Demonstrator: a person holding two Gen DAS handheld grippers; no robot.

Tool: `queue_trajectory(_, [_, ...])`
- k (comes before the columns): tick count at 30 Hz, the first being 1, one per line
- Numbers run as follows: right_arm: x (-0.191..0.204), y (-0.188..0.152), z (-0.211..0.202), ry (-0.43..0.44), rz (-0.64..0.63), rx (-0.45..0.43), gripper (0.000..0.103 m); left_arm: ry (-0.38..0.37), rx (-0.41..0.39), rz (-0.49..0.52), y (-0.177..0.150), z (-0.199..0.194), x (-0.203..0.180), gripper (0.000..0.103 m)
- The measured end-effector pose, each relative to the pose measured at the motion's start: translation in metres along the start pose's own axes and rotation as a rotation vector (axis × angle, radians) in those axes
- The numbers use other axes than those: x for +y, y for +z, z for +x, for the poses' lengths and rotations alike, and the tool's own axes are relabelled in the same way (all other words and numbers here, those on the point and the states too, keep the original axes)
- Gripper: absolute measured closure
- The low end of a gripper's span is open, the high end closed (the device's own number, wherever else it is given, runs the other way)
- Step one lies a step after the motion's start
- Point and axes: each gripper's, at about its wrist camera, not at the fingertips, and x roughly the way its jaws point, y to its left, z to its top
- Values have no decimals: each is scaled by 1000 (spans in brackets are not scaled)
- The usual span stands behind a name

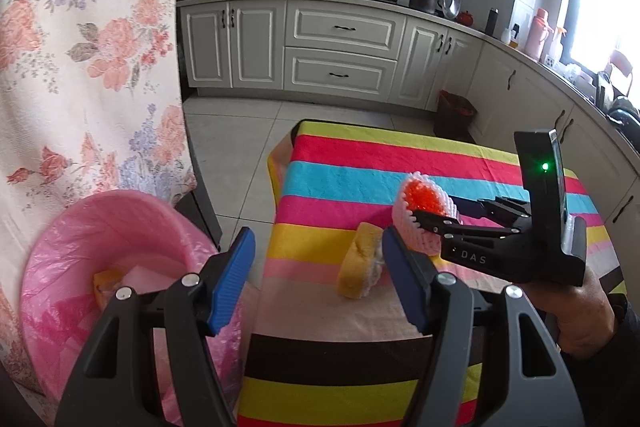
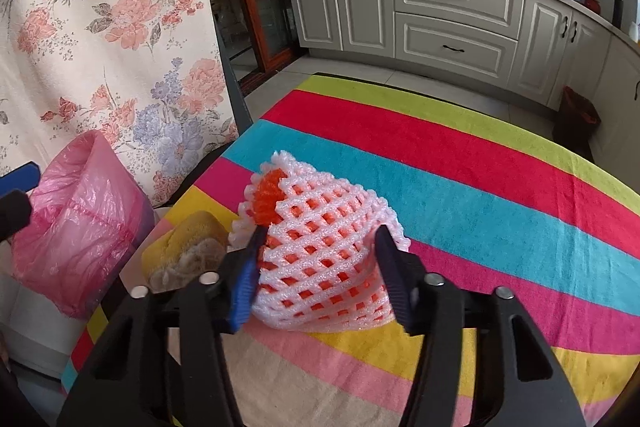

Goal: Collect trash
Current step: 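Grasp the pink-white foam fruit net with the right gripper while the left grasps a yellow sponge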

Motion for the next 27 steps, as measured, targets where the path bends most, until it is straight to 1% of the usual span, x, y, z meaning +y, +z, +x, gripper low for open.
queue_trajectory(1, [-1, -1, -1, 4, -1, -1, 59, -7, 8, 7, 0, 5, -4, 39])
queue_trajectory(4, [-6, -3, -8, 15, 6, -14, 63, -25, 33, 23, -2, 19, -15, 39])
queue_trajectory(8, [-14, -5, -20, 9, 18, -36, 65, -51, 68, 44, -5, 38, -28, 39])
queue_trajectory(10, [-19, -5, -26, 4, 25, -44, 68, -60, 94, 48, -7, 50, -32, 39])
queue_trajectory(15, [-32, -5, -42, -9, 43, -67, 68, -60, 141, 71, -11, 74, -41, 42])
queue_trajectory(20, [-37, -8, -54, -16, 43, -84, 69, -29, 219, 63, -19, 100, -40, 51])
queue_trajectory(21, [-37, -8, -55, -17, 45, -87, 69, -25, 236, 58, -21, 106, -38, 55])
queue_trajectory(22, [-38, -9, -58, -20, 47, -90, 69, -25, 244, 54, -22, 108, -36, 62])
queue_trajectory(24, [-39, -9, -61, -24, 49, -95, 69, -26, 247, 52, -23, 109, -34, 72])
queue_trajectory(27, [-37, -10, -65, -29, 49, -101, 69, -47, 234, 45, -24, 102, -32, 76])
